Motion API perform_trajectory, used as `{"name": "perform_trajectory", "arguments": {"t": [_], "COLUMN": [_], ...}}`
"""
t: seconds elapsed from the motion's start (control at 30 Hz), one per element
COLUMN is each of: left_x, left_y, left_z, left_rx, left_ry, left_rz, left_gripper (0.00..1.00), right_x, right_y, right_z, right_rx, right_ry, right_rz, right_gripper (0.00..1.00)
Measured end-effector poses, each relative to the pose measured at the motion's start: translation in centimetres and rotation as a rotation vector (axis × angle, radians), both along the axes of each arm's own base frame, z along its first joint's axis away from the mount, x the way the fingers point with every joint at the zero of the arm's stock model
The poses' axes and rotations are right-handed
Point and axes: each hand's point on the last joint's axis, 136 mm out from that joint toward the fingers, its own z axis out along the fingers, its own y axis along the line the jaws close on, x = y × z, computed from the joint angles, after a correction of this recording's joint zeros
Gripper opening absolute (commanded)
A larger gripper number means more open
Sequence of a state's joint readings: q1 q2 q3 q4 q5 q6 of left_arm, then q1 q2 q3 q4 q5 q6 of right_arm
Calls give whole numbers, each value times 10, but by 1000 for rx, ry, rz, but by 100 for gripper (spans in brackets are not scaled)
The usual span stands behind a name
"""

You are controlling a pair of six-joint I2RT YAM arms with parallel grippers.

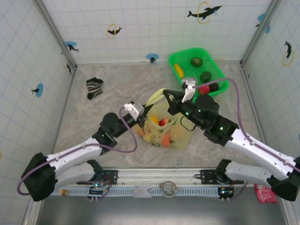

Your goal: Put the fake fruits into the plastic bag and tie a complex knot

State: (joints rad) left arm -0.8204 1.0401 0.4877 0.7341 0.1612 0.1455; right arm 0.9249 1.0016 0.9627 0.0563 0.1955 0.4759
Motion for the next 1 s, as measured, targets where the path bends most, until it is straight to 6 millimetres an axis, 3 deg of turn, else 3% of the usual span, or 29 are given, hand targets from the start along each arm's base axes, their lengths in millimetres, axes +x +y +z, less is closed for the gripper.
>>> {"name": "perform_trajectory", "arguments": {"t": [0.27,0.37,0.6,0.7,0.8,1.0], "left_x": [0,0,5,11,13,20], "left_y": [-2,-2,-6,-9,-8,0], "left_z": [-4,-4,-5,0,7,14], "left_rx": [16,16,51,69,54,1], "left_ry": [-4,-2,4,24,16,47], "left_rz": [-10,-9,0,10,32,93], "left_gripper": [10,0,0,0,0,0], "right_x": [4,4,7,16,31,54], "right_y": [-8,-8,-11,-18,-21,0], "right_z": [8,10,10,10,11,19], "right_rx": [74,84,49,-17,-77,-123], "right_ry": [13,15,-18,-80,-99,-89], "right_rz": [-23,-22,-20,-25,-2,107], "right_gripper": [0,0,7,0,0,0]}}
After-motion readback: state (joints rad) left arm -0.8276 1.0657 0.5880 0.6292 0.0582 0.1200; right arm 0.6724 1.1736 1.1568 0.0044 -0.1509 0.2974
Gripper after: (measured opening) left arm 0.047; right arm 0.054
